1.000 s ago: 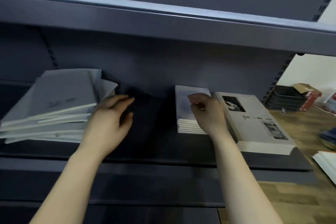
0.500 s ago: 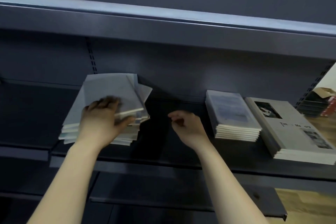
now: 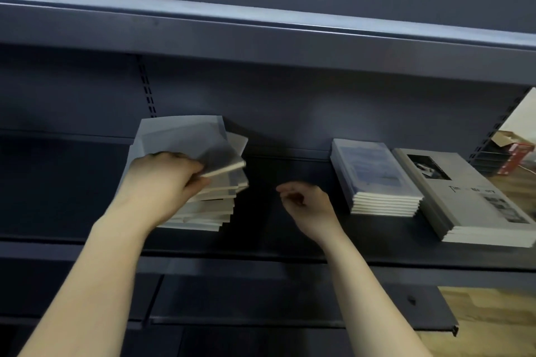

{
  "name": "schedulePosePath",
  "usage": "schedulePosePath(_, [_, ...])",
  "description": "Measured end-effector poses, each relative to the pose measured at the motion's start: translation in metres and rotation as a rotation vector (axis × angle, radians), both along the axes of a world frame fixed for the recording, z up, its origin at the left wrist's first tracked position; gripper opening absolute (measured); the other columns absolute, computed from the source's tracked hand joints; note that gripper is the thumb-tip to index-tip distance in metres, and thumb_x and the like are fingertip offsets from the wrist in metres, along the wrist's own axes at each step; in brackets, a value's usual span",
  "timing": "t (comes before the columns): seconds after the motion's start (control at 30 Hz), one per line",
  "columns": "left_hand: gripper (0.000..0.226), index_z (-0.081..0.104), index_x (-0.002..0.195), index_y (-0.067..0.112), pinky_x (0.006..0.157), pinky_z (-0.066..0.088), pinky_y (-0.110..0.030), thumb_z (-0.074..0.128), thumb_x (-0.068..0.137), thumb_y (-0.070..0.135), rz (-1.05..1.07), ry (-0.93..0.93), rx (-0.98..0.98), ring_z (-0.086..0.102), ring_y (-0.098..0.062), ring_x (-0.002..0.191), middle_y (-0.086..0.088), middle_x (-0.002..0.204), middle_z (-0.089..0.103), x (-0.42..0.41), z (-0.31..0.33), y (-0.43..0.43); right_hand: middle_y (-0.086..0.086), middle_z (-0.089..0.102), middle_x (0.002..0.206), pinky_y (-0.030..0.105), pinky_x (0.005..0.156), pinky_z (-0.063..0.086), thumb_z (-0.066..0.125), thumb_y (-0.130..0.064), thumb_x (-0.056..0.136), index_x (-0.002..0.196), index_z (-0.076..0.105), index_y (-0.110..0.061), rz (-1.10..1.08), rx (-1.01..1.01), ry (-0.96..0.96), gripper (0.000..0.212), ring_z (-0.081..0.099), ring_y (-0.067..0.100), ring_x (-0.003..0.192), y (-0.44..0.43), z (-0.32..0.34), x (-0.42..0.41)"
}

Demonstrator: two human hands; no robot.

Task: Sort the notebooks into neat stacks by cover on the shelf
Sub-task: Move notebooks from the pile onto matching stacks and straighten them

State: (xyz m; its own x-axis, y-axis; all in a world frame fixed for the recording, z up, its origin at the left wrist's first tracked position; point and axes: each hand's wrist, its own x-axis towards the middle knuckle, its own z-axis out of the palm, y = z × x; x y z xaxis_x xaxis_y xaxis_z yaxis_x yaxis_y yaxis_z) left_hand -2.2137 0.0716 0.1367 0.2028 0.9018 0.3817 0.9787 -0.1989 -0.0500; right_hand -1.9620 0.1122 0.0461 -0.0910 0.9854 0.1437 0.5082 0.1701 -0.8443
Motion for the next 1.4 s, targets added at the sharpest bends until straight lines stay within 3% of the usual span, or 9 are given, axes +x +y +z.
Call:
schedulePosePath(0.2, [0.032, 0.059, 0.073, 0.006, 0.049, 0.025, -0.024, 0.048, 0.091, 0.029, -0.063, -0.266, 0.447, 0.046, -0.026, 0.053, -0.009, 0.061, 0.053, 0.033, 0.016, -0.005, -0.022, 0.066, 0.091, 0.005, 0.073, 0.043, 0.059, -0.022, 0.092, 0.102, 0.068, -0.038, 0.026, -0.021, 0.044, 0.021, 0.061, -0.008, 0.088, -0.002, 0.005, 0.005])
schedulePosePath(0.37, [0.037, 0.039, 0.061, 0.013, 0.047, 0.022, -0.018, 0.049, 0.096, 0.018, -0.109, -0.896, 0.657, 0.032, -0.009, 0.047, 0.006, 0.051, 0.033, 0.068, 0.016, -0.004, 0.002, 0.073, 0.099, 0.029, 0.075, 0.058, 0.057, -0.038, 0.094, 0.095, 0.068, -0.031, 0.127, -0.145, 0.333, 0.013, 0.071, 0.010, 0.084, -0.010, 0.017, -0.002])
schedulePosePath(0.47, [0.028, 0.041, 0.070, 0.015, 0.051, 0.026, -0.015, 0.043, 0.098, 0.018, -0.091, -1.200, 0.677, 0.038, -0.006, 0.053, 0.011, 0.058, 0.040, 0.098, 0.005, -0.002, 0.010, 0.072, 0.106, 0.036, 0.078, 0.058, 0.057, -0.049, 0.089, 0.113, 0.064, -0.021, 0.297, -0.207, 0.591, 0.037, 0.071, 0.024, 0.092, -0.018, 0.029, -0.003])
schedulePosePath(0.63, [0.015, 0.049, 0.100, 0.005, 0.068, 0.039, -0.014, 0.038, 0.097, 0.015, -0.089, -1.415, 0.674, 0.054, -0.001, 0.076, 0.003, 0.086, 0.056, 0.139, -0.021, 0.002, 0.011, 0.064, 0.127, 0.046, 0.087, 0.054, 0.071, -0.057, 0.075, 0.131, 0.050, -0.016, 0.421, -0.180, 0.881, 0.072, 0.064, 0.029, 0.112, -0.026, 0.051, 0.004])
schedulePosePath(0.83, [0.010, 0.042, 0.104, 0.009, 0.068, 0.040, -0.007, 0.041, 0.094, 0.008, -0.177, -1.389, 0.647, 0.055, 0.006, 0.081, 0.011, 0.089, 0.051, 0.174, -0.039, 0.000, 0.011, 0.062, 0.130, 0.050, 0.104, 0.044, 0.070, -0.019, 0.082, 0.136, 0.046, -0.012, 0.310, -0.089, 0.911, 0.059, 0.059, 0.028, 0.120, -0.027, 0.052, 0.026])
schedulePosePath(1.03, [0.028, 0.043, 0.116, 0.010, 0.077, 0.046, -0.013, 0.047, 0.094, 0.027, -0.245, -1.350, 0.480, 0.056, 0.005, 0.095, 0.005, 0.105, 0.056, 0.192, -0.057, 0.006, 0.014, 0.063, 0.120, 0.031, 0.056, 0.054, 0.070, -0.016, 0.084, 0.135, 0.041, -0.016, 0.278, -0.059, 0.857, 0.058, 0.069, 0.027, 0.089, -0.024, 0.049, 0.061])
schedulePosePath(1.13, [0.037, 0.046, 0.119, 0.014, 0.073, 0.047, -0.013, 0.049, 0.093, 0.040, -0.285, -1.233, 0.313, 0.058, 0.002, 0.092, 0.013, 0.103, 0.059, 0.194, -0.069, 0.012, 0.013, 0.067, 0.110, 0.027, 0.050, 0.050, 0.068, -0.015, 0.084, 0.131, 0.046, -0.013, 0.219, -0.032, 0.784, 0.052, 0.067, 0.025, 0.075, -0.017, 0.051, 0.087])
schedulePosePath(1.23, [0.041, 0.052, 0.115, 0.022, 0.068, 0.045, -0.019, 0.037, 0.091, 0.053, -0.296, -1.054, 0.159, 0.058, 0.000, 0.087, 0.010, 0.101, 0.060, 0.196, -0.084, 0.018, 0.013, 0.068, 0.112, 0.026, 0.049, 0.050, 0.069, -0.008, 0.084, 0.123, 0.053, -0.012, 0.060, -0.033, 0.721, 0.043, 0.066, 0.027, 0.086, -0.008, 0.053, 0.118])
schedulePosePath(1.4, [0.037, 0.055, 0.120, 0.025, 0.080, 0.046, -0.029, 0.032, 0.097, 0.043, -0.180, -0.684, -0.009, 0.056, -0.015, 0.101, 0.006, 0.116, 0.056, 0.200, -0.107, 0.031, -0.011, 0.072, 0.086, 0.022, 0.049, 0.050, 0.065, -0.005, 0.088, 0.106, 0.063, -0.022, -0.103, -0.030, 0.493, 0.025, 0.067, 0.005, 0.082, 0.007, 0.055, 0.174])
